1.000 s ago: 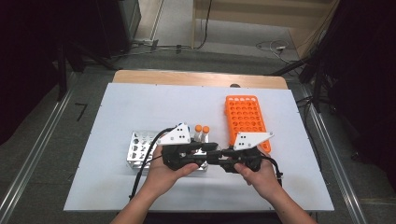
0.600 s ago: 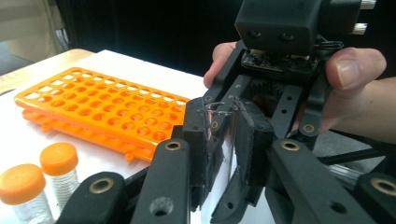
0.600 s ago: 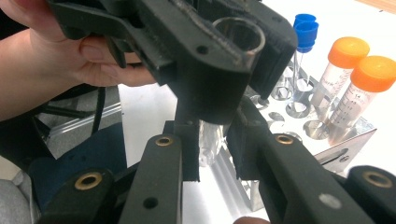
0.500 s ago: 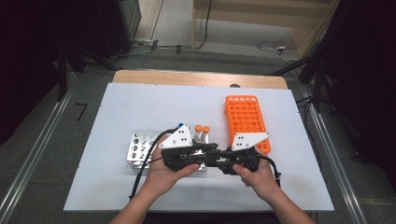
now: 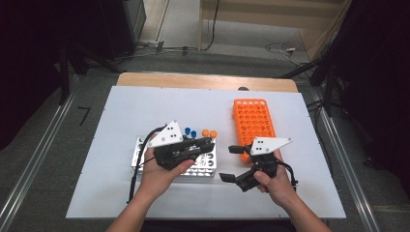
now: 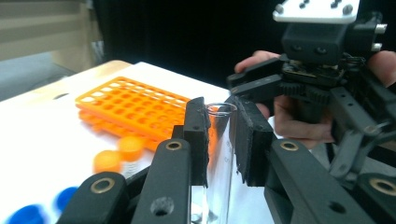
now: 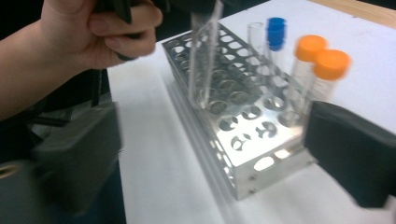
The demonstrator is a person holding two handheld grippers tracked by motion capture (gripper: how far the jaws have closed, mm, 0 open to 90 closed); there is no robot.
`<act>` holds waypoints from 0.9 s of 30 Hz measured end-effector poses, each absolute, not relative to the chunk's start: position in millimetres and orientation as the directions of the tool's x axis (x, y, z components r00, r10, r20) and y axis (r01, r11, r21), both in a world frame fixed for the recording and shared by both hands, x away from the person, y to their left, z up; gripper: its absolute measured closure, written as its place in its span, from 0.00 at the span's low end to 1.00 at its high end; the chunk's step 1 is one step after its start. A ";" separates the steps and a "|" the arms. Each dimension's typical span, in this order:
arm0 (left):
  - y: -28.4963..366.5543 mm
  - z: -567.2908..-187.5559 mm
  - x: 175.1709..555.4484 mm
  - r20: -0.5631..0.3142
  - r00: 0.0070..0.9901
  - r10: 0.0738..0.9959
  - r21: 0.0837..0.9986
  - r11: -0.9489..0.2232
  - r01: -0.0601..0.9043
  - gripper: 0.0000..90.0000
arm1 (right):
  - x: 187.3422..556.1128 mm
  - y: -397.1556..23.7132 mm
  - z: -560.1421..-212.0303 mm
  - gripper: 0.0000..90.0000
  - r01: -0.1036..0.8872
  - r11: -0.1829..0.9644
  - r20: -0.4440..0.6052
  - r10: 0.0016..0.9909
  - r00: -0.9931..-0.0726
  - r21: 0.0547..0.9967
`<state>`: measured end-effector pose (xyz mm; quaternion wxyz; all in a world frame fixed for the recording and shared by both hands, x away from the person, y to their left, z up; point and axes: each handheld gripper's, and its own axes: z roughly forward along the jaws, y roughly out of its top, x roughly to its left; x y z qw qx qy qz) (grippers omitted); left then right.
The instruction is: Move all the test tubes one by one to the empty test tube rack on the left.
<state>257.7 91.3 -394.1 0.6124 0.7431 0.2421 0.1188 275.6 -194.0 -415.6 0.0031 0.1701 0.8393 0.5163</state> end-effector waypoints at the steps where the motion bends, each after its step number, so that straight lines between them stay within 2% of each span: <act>1: 94.5 -393.6 258.6 -0.120 0.848 0.516 0.968 -0.128 0.214 0.85 | 277.2 -197.9 -416.2 0.00 0.289 0.397 0.175 0.298 -0.938 0.871; 27: 163.4 -399.0 278.5 -0.155 0.701 0.696 0.976 -0.001 0.216 0.85 | 280.1 -295.3 -422.9 0.00 0.339 0.317 0.119 0.550 -0.827 0.886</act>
